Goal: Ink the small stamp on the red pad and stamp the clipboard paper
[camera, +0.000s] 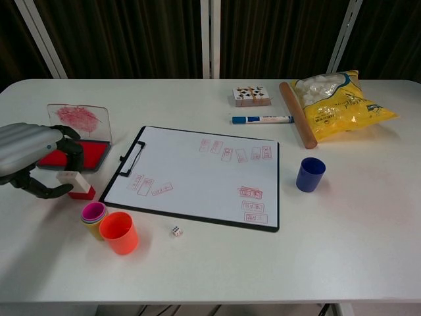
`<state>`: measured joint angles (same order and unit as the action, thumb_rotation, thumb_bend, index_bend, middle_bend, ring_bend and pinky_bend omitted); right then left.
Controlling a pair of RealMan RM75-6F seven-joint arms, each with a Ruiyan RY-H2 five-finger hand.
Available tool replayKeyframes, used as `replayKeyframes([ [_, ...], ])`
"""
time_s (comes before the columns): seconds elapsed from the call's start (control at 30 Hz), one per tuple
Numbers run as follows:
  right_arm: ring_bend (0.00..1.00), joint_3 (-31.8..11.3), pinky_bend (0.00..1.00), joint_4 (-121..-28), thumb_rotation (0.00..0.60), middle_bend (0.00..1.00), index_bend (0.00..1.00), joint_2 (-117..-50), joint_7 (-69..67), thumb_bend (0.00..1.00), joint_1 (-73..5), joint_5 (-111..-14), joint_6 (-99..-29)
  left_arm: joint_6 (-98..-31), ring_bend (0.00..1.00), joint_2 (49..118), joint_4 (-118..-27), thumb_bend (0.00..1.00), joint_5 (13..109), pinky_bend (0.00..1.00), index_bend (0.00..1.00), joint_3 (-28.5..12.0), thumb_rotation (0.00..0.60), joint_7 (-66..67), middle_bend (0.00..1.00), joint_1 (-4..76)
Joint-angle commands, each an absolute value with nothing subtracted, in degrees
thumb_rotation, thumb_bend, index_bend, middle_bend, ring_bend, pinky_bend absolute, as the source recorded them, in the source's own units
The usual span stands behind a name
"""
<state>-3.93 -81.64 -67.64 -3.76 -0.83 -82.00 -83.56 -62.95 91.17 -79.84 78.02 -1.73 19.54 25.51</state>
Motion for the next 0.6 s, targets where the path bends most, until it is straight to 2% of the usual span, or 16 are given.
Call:
replayKeyframes([
  [0.03,0.0,-3.9,0.0,-81.6,0.6,0.0,0.0,-67.6,-3.8,0.24,-0.8,-82.0,-83.6,-62.8,0.15,91.1,-79.7,0.34,77.8,0.2,0.54,-1.9,0.6,19.0,0.54,25.6],
  [0.6,0.0,-4.0,0.0,-82.3,0.6,0.0,0.0,-67.4,-3.2,0.24,-0.7,-82.3,-84.2,-62.3,0.19,87.7,-81.7,0.42,77.9,0.2,0.6,-3.8,0.6,11.9,0.59,26.6],
])
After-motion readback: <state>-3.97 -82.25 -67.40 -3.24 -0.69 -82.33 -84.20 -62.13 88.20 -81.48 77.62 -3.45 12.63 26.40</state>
